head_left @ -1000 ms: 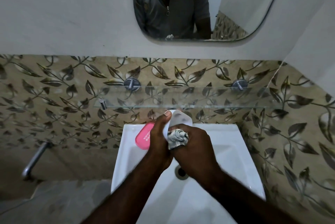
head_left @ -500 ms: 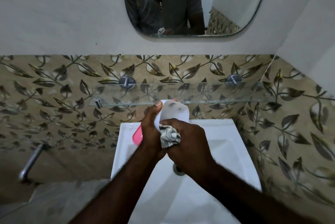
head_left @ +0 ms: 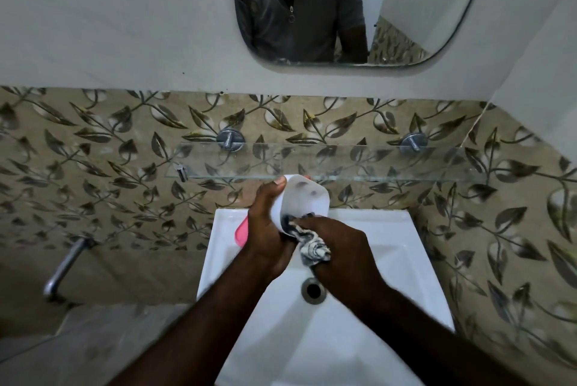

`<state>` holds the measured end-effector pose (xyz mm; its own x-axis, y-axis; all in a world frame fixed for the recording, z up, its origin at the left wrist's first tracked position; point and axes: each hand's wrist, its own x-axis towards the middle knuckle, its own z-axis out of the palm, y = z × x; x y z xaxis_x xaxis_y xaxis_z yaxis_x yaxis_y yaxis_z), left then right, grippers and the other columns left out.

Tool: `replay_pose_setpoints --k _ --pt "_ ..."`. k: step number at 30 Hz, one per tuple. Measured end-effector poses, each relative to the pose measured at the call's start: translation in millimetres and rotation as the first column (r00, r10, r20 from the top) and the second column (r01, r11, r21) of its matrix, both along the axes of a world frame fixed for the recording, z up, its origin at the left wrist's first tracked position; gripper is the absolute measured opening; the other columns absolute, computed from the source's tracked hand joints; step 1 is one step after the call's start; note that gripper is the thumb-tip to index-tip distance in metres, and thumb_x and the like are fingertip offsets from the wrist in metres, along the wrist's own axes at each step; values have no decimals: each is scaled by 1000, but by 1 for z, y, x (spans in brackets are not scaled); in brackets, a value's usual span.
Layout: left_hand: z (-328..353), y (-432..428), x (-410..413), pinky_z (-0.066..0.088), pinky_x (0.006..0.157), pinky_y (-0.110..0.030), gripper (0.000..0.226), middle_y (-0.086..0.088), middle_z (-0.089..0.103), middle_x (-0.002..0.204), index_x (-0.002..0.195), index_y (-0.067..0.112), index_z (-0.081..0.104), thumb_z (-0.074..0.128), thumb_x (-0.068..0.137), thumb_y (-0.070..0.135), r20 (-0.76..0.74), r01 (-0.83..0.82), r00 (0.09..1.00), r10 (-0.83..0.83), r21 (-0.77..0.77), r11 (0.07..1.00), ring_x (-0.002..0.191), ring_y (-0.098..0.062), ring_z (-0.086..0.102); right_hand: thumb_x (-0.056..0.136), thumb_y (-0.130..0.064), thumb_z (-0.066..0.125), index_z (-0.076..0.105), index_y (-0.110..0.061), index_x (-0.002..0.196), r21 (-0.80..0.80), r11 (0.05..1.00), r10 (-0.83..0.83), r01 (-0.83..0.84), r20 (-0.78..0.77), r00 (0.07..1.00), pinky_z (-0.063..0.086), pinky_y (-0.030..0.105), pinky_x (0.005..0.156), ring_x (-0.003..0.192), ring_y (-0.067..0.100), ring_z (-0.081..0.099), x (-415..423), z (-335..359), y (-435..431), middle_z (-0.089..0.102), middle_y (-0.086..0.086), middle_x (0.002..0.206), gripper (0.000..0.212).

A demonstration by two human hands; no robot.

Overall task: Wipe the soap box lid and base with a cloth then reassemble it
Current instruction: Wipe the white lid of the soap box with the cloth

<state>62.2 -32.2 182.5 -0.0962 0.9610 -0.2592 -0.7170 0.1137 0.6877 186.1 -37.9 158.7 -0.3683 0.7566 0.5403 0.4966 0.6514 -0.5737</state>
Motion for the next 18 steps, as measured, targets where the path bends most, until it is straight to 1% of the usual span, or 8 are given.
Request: replay_pose_setpoints --k 3,5,7,9,11,13,16,18 --pt "4 4 -7 51 81 -41 50 -19 68 98 111 5 65 66 74 37 -91 99 990 -105 -69 993 87 -32 67 60 -1 53 62 -17 103 123 992 -14 -15 229 973 24 8 106 96 17 55 12 -19 21 73 2 91 46" --pt "7 8 -13 49 81 -40 49 -17 68 90 110 8 64 62 78 46 -139 183 969 -202 -140 973 81 -31 66 64 1 57 63 -14 109 59 993 74 -99 335 939 30 27 113 98 16 58 11 -28 26 69 -1 98 47" --pt "9 11 -16 46 84 -43 50 -18 67 87 109 9 62 59 80 50 -142 234 954 -262 -190 954 80 -32 64 69 1 62 63 -13 109 -3 992 122 -129 337 934 36 41 108 95 13 57 11 -33 26 67 -3 99 43" --pt "5 12 -18 48 86 -44 64 -21 67 97 119 8 61 62 74 53 -128 260 949 -288 -199 945 85 -33 65 63 1 67 61 -17 106 -4 993 111 -115 274 955 36 31 105 94 13 56 11 -35 22 70 -1 95 47" --pt "-2 12 -19 49 91 -47 74 -20 67 113 128 10 59 62 73 59 -154 294 936 -317 -158 943 99 -34 65 63 -4 69 59 -28 103 -93 993 83 -72 121 989 42 17 88 91 8 58 11 -30 14 70 -7 92 47" --pt "-10 10 -16 47 100 -49 68 -16 67 123 130 18 58 59 79 62 -238 304 917 -321 -106 947 112 -31 64 74 -12 72 61 -33 98 -230 973 -4 -11 -65 998 46 12 70 79 -2 61 9 -16 7 68 -15 84 33" --pt "-16 7 -5 51 98 -44 57 -18 70 116 114 13 65 62 79 57 -308 240 920 -242 -44 970 105 -28 68 79 -11 79 69 -26 91 -492 862 -68 -123 -351 934 54 25 54 65 10 67 -1 7 2 73 -2 79 22" --pt "-16 8 0 53 93 -43 73 -24 68 114 114 3 65 68 67 60 -294 147 945 -146 -18 989 101 -32 68 78 -5 77 71 -25 93 -486 850 -46 -201 -449 893 53 30 50 61 11 66 -11 20 -3 73 -1 80 25"
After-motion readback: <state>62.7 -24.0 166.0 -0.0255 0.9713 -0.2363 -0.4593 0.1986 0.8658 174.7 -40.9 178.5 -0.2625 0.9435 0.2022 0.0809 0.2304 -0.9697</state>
